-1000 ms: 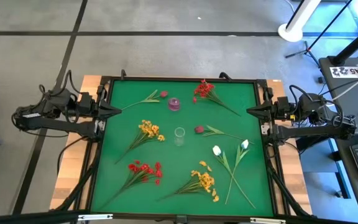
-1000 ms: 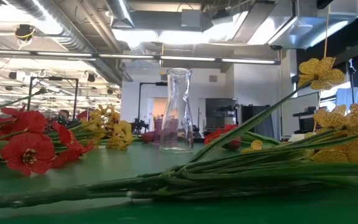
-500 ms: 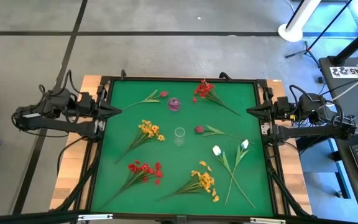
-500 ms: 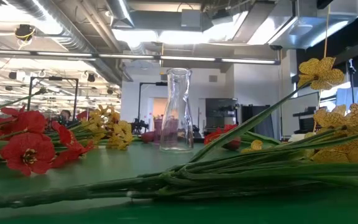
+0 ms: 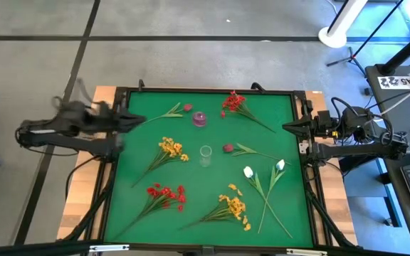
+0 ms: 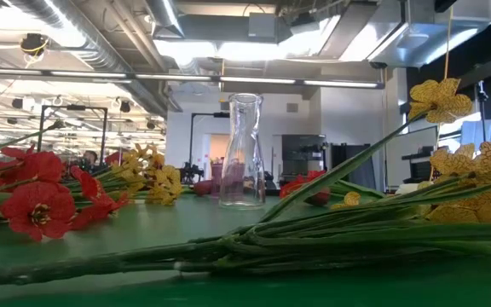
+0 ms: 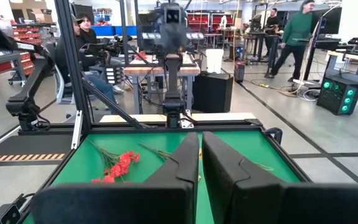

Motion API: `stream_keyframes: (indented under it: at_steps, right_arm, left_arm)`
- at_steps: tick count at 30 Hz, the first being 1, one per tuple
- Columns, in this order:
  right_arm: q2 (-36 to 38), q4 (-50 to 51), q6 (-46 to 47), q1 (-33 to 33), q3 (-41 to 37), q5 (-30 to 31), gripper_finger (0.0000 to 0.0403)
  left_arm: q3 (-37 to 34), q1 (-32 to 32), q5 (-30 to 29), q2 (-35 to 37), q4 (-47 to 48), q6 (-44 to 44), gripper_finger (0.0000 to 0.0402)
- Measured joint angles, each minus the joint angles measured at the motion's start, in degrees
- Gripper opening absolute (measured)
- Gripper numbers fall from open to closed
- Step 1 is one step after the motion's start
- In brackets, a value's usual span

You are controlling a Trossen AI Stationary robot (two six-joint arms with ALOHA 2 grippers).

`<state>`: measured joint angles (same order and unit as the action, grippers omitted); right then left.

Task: Sort flowers into vase by color
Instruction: Put the top yellow flowers into the transparent vase

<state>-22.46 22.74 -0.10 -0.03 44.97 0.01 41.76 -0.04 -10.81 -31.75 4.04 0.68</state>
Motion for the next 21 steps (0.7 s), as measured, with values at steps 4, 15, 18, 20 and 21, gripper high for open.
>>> stream_keyframes:
  at_steps: [4, 15, 18, 20, 21]
  right_arm:
    - [0.0, 0.28, 0.0, 0.0, 0.0, -0.02, 0.0023]
    - [0.0, 0.28, 0.0, 0.0, 0.0, -0.02, 0.0023]
    - [0.0, 0.28, -0.02, 0.0, 0.0, -0.01, 0.0023]
    - [0.0, 0.31, -0.01, 0.0, 0.0, -0.02, 0.0023]
    - [0.0, 0.31, 0.0, 0.0, 0.0, -0.02, 0.0023]
  left_arm:
    - [1.14, 0.26, -9.74, -9.25, 0.83, 1.24, 0.0]
    - [21.33, 0.55, -12.13, -16.16, 38.75, 20.06, 0.0]
    - [25.81, 0.55, -12.29, -16.63, 45.41, 23.12, 0.0]
    - [27.58, 0.55, -11.71, -16.67, 46.79, 23.2, 0.0]
    - [28.34, 0.55, -10.87, -16.61, 48.09, 23.28, 0.0]
